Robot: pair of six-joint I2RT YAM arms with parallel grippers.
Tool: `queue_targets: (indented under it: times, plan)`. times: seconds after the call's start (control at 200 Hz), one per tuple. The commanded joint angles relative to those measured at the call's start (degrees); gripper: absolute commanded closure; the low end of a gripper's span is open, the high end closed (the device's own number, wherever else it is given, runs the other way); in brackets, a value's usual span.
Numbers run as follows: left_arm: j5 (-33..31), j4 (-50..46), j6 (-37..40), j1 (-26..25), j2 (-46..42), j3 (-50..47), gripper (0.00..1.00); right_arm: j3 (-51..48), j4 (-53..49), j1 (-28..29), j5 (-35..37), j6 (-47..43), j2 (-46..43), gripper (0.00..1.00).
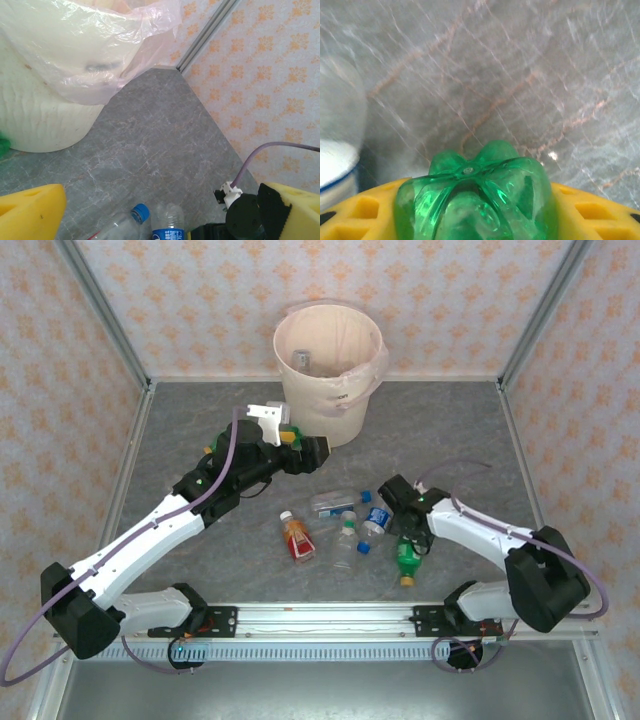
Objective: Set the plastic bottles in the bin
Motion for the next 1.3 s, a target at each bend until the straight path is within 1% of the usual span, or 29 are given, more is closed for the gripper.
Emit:
queue_targets:
  times: [0.0,0.215,0.38,0.536,0.681,0.756,0.951,1.111,1.191,1.296]
  plan:
    - [-2.2,-0.93,1.03,-0.24,-2.52,1.7,0.01,3.42,1.31,-1.0,4.98,0.13,-0.09,0.43]
    - [-8.62,-0.5,-0.35,-0.22,-5.4,1.19,0.01,10.92,2.05,-4.44,8.04,-3.24,-2.22,0.45]
    - [-17.64,-1.17,-1.72,-0.22,-7.88,0.96,0.01,21.24,2.92,-6.19,9.96,-6.56,-1.8,0.46]
    - [-26.58,-1.89,-3.46,-0.22,-11.03,-0.03,0.01,32.24,4.07,-6.48,10.61,-9.13,1.59,0.46]
    - [-31.65,-3.1,-4.46,-0.22,-13.54,-0.29,0.01,45.51,4.65,-6.48,10.84,-12.21,7.24,0.46]
    - [-32.72,-3.34,-4.63,-0.22,-14.55,-0.41,0.01,53.91,4.69,-6.48,10.66,-13.71,10.97,0.46]
    - [-32.55,-5.42,-5.12,-0.23,-15.28,0.18,0.01,76.45,4.67,-6.51,10.12,-16.56,22.0,0.46]
    - [-32.91,-6.85,-5.31,-0.25,-16.73,0.24,0.01,94.06,3.38,-6.46,7.78,-17.48,31.27,0.46]
    - [-33.65,-7.56,-5.25,-0.22,-17.41,0.42,0.01,99.47,4.43,-6.45,6.73,-17.68,34.26,0.46]
    - [-34.16,-8.21,-5.17,-0.22,-18.13,0.46,0.01,99.91,7.96,-6.64,6.98,-18.35,35.46,0.47]
